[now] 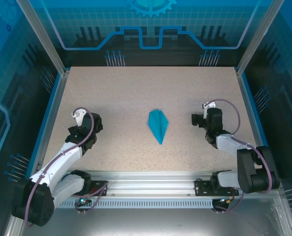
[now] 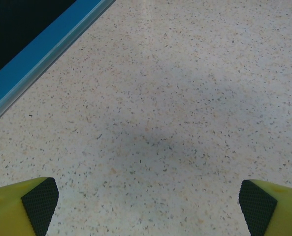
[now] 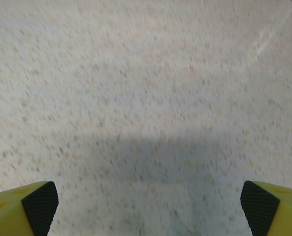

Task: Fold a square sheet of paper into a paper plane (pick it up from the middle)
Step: Reset both arms

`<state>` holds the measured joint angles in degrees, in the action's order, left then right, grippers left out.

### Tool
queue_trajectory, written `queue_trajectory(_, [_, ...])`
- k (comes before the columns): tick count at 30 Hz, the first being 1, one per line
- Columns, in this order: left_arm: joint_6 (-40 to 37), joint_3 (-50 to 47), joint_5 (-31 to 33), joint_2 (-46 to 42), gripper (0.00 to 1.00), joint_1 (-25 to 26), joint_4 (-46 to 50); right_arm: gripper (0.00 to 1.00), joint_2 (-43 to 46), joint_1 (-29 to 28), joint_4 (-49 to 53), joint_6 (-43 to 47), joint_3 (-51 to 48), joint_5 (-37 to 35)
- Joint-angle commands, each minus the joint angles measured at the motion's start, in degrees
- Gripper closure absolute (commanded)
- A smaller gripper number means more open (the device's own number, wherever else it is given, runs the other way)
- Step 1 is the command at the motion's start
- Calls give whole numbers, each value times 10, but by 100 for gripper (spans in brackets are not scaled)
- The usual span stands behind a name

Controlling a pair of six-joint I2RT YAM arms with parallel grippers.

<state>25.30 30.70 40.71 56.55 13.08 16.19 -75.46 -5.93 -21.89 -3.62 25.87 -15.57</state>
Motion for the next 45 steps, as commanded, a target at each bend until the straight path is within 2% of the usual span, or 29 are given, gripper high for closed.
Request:
queue_trajectory(1, [-64,0,-2,22,1,-19,-85,1,-22,12,-123,37,-4,95])
queue_trajectory(4, [-86,-32,-9,40,1,-30,-154,0,-86,13,-260,61,-42,122])
queue_trajectory(6, [-93,-46,-11,49,2,-36,-180,1,-101,14,-235,68,-28,146])
queue_trajectory(8, [-110,-64,-23,55,1,-43,-223,0,-106,17,-219,50,-16,109])
queue_trajectory(12, [-151,-99,-69,78,2,-64,-341,1,-107,19,-220,40,-15,97])
queue_trajectory(14, [-179,-101,-93,94,2,-70,-384,1,-106,15,-229,32,-19,62])
queue_trajectory(16, [-203,-108,-120,116,1,-79,-440,1,-106,0,-250,14,-30,-22])
queue_trajectory(19, [-209,-108,-181,147,1,-96,-501,1,-105,-1,-244,12,-29,-23])
queue_trajectory(26, [-228,-99,-278,225,1,-116,-604,1,-105,-1,-245,12,-29,-23])
queue_trajectory(30, [-237,-97,-296,316,2,-119,-687,1,-105,-1,-245,11,-29,-22])
queue_trajectory(31, [-231,-84,-298,305,1,-120,-641,1,-105,-1,-245,12,-29,-22])
queue_trajectory(39, [-234,-84,-304,306,2,-122,-647,1,-105,0,-245,12,-29,-22])
queue_trajectory(45, [-250,-74,-345,307,1,-122,-630,1,-105,0,-245,12,-29,-22])
